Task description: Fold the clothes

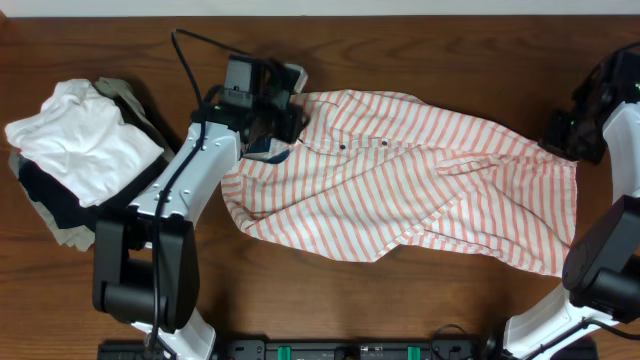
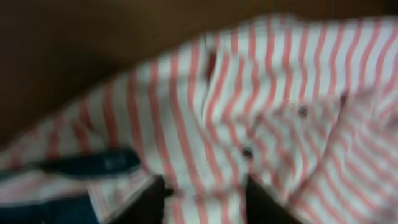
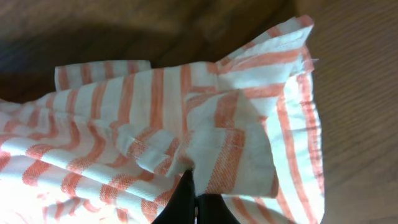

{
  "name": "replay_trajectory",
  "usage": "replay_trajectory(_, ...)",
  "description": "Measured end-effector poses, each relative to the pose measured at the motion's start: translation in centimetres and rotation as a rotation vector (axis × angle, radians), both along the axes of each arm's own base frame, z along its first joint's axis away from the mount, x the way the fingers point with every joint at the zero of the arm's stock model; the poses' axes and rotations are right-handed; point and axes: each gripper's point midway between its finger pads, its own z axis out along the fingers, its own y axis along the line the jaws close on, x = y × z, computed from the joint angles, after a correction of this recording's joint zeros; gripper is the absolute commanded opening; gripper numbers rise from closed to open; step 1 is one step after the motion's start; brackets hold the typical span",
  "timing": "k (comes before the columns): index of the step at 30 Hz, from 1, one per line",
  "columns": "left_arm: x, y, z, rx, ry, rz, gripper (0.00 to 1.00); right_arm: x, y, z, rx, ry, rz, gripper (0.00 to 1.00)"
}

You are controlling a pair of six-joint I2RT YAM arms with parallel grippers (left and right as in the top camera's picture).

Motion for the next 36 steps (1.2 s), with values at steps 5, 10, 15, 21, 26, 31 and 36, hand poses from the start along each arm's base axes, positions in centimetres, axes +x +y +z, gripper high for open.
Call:
replay_trajectory(5, 2.9, -0.8, 2.9, -0.065, -0.154, 0.025, 0.82, -0.9, 1.6, -0.1, 0.085, 0.03, 0.011, 0.01)
replay_trajectory(10, 3.5, -2.2, 4.2, -0.088, -0.226, 0.003, 0.91, -1.1, 3.0, -0.1, 0.137, 0.037, 0.033, 0.01)
replay_trajectory(15, 3.4, -4.5, 2.3, -0.075, -0.191, -0.051, 0.92, -1.1, 4.7, -0.1, 0.154, 0.053, 0.088, 0.01)
replay_trajectory(21, 5.5, -6.5, -1.6, -0.026, 0.003, -0.085, 0.92, -1.0, 7.4, -0.1, 0.165, 0.068, 0.186, 0.01)
replay_trajectory(26, 9.2, -7.9, -1.6, -0.019, 0.05, -0.09, 0.92, -0.9, 8.0, -0.1, 0.167, 0.067, 0.212, 0.01)
replay_trajectory(31, 11.3, -8.8, -2.7, -0.024, 0.047, -0.101, 0.93, -0.8, 8.0, -0.1, 0.165, 0.063, 0.212, 0.01)
replay_trajectory(36, 10.7, -9.1, -6.9, 0.016, 0.097, -0.142, 0.92, -0.6, 7.9, -0.1, 0.161, 0.054, 0.214, 0.01)
